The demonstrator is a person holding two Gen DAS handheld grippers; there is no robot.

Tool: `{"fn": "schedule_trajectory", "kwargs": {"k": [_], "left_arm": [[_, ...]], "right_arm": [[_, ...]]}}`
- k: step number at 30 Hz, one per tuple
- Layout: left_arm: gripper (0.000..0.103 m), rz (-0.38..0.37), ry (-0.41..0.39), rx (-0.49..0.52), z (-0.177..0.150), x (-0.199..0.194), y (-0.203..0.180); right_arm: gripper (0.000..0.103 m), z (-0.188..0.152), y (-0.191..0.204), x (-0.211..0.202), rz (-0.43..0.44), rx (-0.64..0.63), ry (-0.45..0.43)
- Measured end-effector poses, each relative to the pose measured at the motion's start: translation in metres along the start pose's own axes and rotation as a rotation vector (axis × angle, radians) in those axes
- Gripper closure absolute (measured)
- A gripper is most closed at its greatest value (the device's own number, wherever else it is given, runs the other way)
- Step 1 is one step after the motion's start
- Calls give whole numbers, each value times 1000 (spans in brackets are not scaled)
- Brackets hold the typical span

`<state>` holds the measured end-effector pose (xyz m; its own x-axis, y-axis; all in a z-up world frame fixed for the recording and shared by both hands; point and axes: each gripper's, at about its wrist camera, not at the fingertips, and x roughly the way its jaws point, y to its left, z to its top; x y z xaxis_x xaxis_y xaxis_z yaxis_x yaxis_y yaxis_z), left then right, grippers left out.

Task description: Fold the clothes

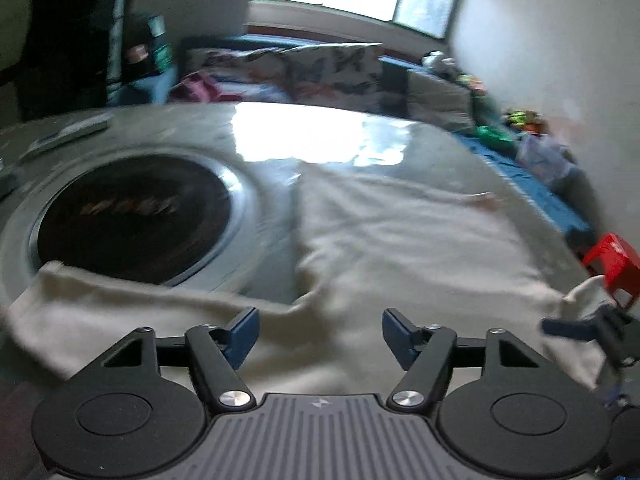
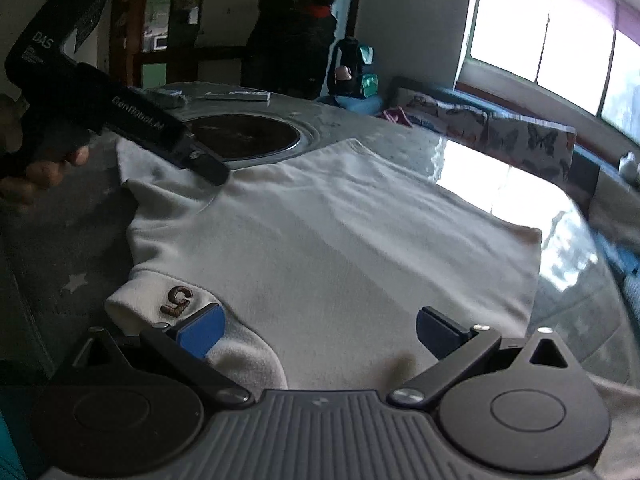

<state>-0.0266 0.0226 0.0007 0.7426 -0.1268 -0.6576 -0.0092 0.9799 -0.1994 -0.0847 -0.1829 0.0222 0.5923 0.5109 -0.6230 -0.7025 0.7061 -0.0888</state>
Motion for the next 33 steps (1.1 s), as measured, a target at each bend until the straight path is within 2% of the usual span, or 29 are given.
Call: {"fn": "schedule_trajectory", "kwargs": {"k": [3, 6, 11, 15, 18, 19, 20, 24, 27, 33], "left_arm": [[35, -70, -1, 18, 9, 12, -14], [35, -102, 9, 27, 16, 29, -20], [34, -55, 45, -2, 20, 51, -16], [34, -48, 34, -29, 22, 45, -7], [29, -37, 17, -39, 22, 33, -2], [21, -26, 9, -42, 21, 28, 0], [18, -4, -3, -45, 20, 21, 3], [14, 69, -31, -76, 15, -4, 23], [5, 163, -40, -127, 8, -18, 44], [2, 315, -10, -234, -6, -31, 85]], "right_arm": [[0, -1, -3, 1, 13, 30, 4], [0, -2, -5, 2, 20, 44, 4], [0, -4, -8, 3, 32, 67, 3], [0, -4, -9, 3, 36, 68, 1], [0, -5, -9, 3, 34, 69, 0], [0, -4, -9, 3, 34, 69, 0], [0, -4, -9, 3, 34, 69, 0], [0, -4, -9, 3, 34, 70, 2], [0, -4, -9, 3, 36, 71, 2], [0, -4, -10, 3, 39, 75, 3]]}}
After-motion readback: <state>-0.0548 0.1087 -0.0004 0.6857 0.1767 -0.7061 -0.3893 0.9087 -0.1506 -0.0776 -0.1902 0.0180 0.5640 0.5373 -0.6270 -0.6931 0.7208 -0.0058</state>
